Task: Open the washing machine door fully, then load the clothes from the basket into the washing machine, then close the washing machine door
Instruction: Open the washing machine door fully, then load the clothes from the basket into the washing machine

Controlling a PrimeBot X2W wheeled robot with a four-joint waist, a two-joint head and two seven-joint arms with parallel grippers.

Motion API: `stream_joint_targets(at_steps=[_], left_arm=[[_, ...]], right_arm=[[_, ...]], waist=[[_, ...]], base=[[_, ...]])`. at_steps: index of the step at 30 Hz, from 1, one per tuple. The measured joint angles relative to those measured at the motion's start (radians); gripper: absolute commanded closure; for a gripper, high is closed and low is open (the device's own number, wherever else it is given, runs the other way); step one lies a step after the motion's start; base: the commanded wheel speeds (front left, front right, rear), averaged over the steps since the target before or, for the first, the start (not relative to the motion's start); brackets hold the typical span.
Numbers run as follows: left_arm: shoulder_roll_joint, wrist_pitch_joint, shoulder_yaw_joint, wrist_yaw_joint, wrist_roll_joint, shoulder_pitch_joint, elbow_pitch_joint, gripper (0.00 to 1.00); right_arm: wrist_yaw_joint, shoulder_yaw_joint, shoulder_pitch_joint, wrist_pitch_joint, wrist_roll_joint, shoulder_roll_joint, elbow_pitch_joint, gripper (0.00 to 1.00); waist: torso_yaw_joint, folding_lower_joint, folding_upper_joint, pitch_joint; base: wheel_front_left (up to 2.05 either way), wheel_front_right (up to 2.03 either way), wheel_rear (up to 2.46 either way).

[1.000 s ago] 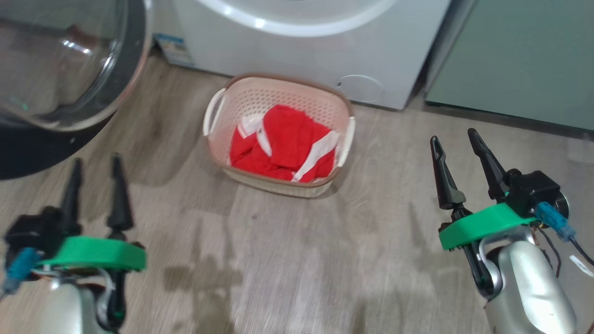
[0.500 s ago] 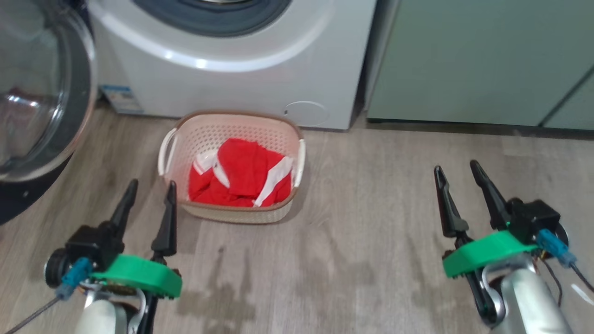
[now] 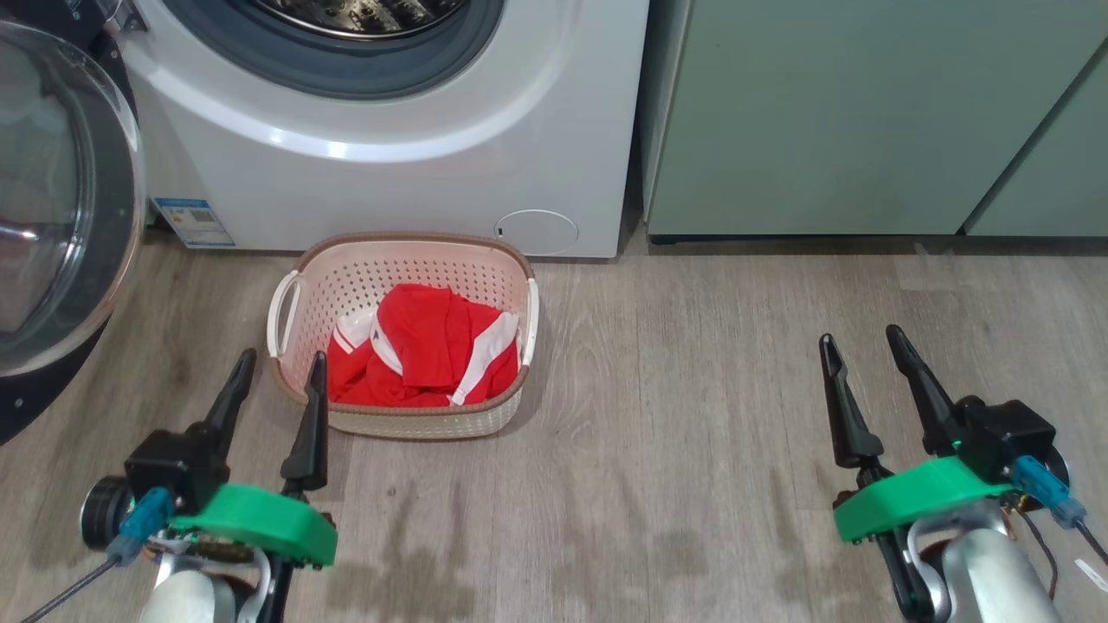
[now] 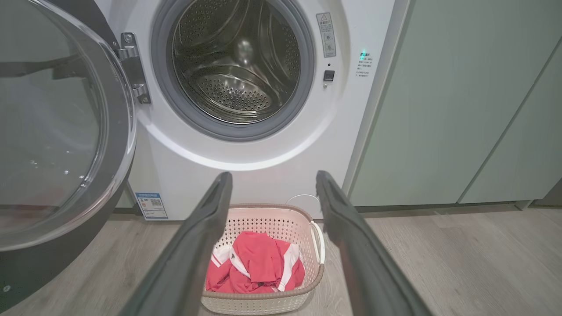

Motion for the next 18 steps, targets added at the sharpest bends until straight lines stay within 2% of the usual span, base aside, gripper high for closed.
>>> stream_joint_targets(at_steps=[18], left_arm=[[0.016,0.0,-0.014,0.014,0.001,0.004,-0.002,0.0]], right_arm=[[0.0,-0.001,-0.001,0.0,0.001,0.001,-0.005,0.0]], waist=[[0.001,0.0,0.0,0.013]], base=[[0.0,0.0,0.0]])
